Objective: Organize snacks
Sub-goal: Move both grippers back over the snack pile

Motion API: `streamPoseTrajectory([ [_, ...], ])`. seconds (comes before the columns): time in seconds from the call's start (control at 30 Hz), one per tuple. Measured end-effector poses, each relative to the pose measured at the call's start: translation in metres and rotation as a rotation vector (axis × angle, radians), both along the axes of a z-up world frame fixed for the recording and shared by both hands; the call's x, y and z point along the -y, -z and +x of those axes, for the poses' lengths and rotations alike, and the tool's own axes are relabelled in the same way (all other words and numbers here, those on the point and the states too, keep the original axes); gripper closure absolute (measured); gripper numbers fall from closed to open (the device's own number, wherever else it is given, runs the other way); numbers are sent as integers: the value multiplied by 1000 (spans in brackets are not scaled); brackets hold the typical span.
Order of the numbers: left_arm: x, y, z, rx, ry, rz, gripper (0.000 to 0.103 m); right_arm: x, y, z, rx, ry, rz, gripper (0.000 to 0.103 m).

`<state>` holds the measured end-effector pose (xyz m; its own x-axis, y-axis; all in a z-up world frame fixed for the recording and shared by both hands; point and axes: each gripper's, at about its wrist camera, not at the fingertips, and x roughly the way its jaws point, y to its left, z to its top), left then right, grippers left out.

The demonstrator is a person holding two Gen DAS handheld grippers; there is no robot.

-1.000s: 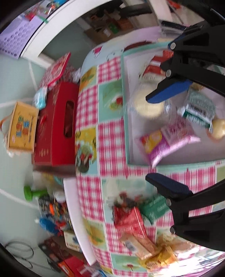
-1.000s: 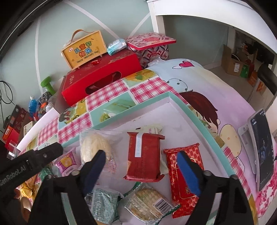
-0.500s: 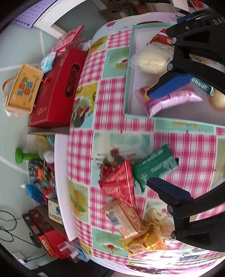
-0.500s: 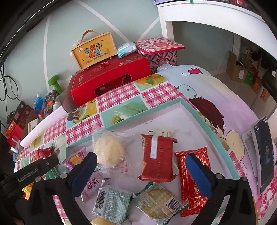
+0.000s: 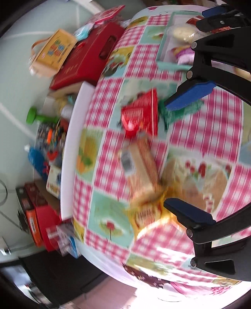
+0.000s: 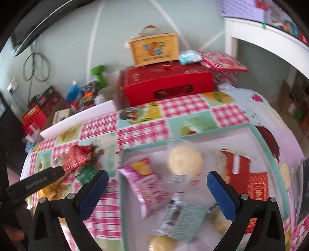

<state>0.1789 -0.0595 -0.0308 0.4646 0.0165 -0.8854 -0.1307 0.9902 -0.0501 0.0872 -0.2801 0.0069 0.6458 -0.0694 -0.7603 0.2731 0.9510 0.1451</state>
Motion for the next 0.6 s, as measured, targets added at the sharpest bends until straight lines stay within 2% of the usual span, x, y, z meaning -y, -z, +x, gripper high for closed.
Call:
streamPoseTrajectory([
  [0.17, -41, -1, -6, 9, -71, -14, 10, -35, 2, 8, 4, -88, -5, 0],
  [0.43, -109, 5, -14, -1, -196, -91, 11, -88, 9, 19, 15, -225, -21, 0],
  [0.6, -131, 14, -13, -14, -238, -121, 11, -108, 23, 27, 4, -279, -38, 0],
])
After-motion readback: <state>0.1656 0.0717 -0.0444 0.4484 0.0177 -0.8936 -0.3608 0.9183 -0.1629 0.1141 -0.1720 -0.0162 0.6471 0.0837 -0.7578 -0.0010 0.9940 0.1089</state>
